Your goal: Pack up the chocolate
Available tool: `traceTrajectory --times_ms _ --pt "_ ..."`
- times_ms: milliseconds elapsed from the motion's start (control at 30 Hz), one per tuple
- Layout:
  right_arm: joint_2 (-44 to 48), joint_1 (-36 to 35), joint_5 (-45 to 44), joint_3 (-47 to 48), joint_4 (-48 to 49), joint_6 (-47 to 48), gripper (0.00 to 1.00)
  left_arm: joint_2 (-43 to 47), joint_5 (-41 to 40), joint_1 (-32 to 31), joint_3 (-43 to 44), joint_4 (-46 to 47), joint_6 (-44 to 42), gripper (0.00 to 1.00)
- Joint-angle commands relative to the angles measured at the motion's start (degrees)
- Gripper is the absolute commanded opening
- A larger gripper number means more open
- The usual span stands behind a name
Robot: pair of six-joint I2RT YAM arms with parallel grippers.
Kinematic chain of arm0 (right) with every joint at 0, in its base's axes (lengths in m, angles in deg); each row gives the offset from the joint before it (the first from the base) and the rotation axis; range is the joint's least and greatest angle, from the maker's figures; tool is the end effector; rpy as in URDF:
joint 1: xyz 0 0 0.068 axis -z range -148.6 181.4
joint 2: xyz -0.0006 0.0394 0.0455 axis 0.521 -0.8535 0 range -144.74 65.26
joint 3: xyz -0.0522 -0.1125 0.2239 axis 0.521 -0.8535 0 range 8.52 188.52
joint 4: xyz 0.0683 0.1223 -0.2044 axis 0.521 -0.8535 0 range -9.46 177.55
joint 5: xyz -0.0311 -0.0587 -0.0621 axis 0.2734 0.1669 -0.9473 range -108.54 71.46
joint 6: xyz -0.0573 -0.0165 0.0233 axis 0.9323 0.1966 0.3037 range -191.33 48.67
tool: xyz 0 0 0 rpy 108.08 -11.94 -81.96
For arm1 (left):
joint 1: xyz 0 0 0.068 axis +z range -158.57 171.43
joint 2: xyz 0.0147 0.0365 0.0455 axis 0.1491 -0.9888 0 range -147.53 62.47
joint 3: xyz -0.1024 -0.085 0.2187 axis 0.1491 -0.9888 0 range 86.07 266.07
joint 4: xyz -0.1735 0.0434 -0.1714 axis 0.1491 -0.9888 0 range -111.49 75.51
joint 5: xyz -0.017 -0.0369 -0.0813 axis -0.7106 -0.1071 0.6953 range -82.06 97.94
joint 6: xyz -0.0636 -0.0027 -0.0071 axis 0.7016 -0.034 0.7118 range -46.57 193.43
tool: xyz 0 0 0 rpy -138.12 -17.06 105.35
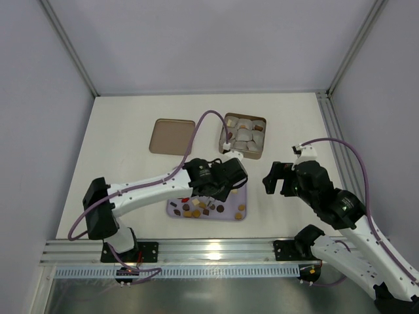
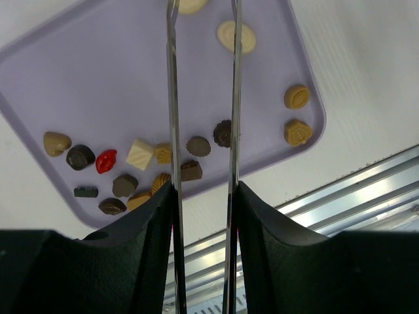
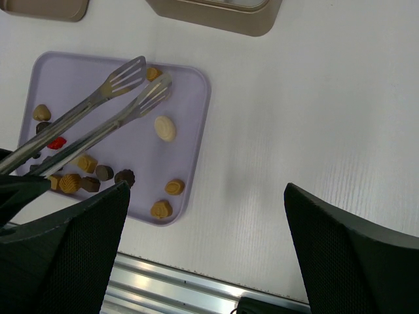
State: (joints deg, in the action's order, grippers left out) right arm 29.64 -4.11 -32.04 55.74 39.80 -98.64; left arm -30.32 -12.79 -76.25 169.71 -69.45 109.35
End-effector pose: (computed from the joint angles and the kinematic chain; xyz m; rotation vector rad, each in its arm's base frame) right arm 0.1141 0.0672 0.2902 -0.0252 2.2043 0.3605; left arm 0.1383 -0.2907 0.2742 0.6013 2.5094 -0.1739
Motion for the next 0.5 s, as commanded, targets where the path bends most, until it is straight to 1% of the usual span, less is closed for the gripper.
traceTrajectory --times_ms 0,267,467 --pt "-0.24 0.09 0.14 0.68 1.25 0.50 1.00 2.36 -3.79 -1.75 -2.07 2.31 7.05 0.41" --pt "0.02 0.09 0.31 0.77 1.16 0.42 1.00 0.33 -3.09 -5.26 -3.92 3.63 9.87 0.42" --pt "0.02 0.09 0.40 0.68 0.99 0.33 1.00 0.07 -2.56 -6.67 -4.88 3.89 10.83 0.43"
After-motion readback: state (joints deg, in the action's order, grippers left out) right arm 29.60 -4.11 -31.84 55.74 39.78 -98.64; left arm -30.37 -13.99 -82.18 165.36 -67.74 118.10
